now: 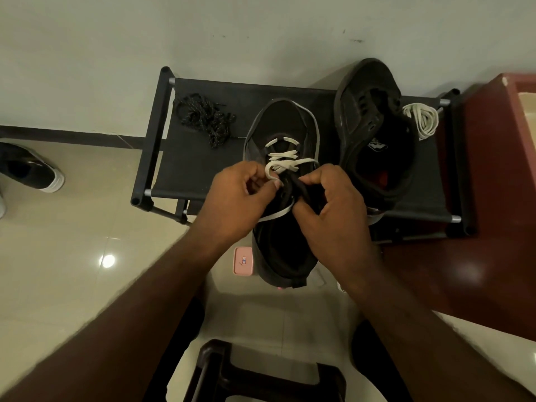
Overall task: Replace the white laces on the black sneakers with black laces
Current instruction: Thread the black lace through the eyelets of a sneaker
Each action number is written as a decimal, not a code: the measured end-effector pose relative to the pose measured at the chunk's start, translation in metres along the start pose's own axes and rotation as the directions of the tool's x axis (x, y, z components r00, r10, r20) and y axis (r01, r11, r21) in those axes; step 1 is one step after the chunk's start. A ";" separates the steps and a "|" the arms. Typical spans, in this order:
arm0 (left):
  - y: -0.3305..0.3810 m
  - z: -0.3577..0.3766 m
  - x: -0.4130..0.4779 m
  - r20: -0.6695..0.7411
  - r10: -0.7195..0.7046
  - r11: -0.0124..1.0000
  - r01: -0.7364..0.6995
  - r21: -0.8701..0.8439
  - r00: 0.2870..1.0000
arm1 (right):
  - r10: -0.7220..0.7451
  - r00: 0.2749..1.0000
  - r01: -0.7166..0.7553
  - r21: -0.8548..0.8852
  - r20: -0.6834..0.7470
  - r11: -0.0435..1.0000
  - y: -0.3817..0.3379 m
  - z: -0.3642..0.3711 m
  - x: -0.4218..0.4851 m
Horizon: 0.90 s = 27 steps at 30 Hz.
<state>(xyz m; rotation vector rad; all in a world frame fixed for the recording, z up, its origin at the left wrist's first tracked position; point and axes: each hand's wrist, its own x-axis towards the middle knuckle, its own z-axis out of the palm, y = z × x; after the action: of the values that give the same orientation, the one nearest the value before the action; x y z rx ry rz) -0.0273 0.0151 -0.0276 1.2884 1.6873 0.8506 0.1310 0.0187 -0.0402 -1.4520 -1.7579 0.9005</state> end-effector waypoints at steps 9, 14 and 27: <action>0.008 -0.006 0.000 0.014 -0.104 0.948 0.103 -0.301 0.994 | -0.015 1.000 0.015 0.002 -0.024 1.000 0.003 0.002 0.001; 0.005 0.002 -0.002 -0.010 -0.004 0.999 0.003 -0.051 1.000 | -0.033 0.999 0.033 -0.021 -0.036 0.999 0.003 0.003 0.000; 0.008 -0.001 -0.003 0.020 -0.080 0.974 0.082 -0.210 0.997 | -0.013 0.999 0.013 0.000 -0.034 1.000 0.004 0.003 0.001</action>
<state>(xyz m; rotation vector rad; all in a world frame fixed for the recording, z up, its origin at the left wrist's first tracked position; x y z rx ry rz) -0.0246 0.0145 -0.0191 1.0721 1.5829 0.9439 0.1301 0.0200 -0.0452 -1.4455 -1.7406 0.8646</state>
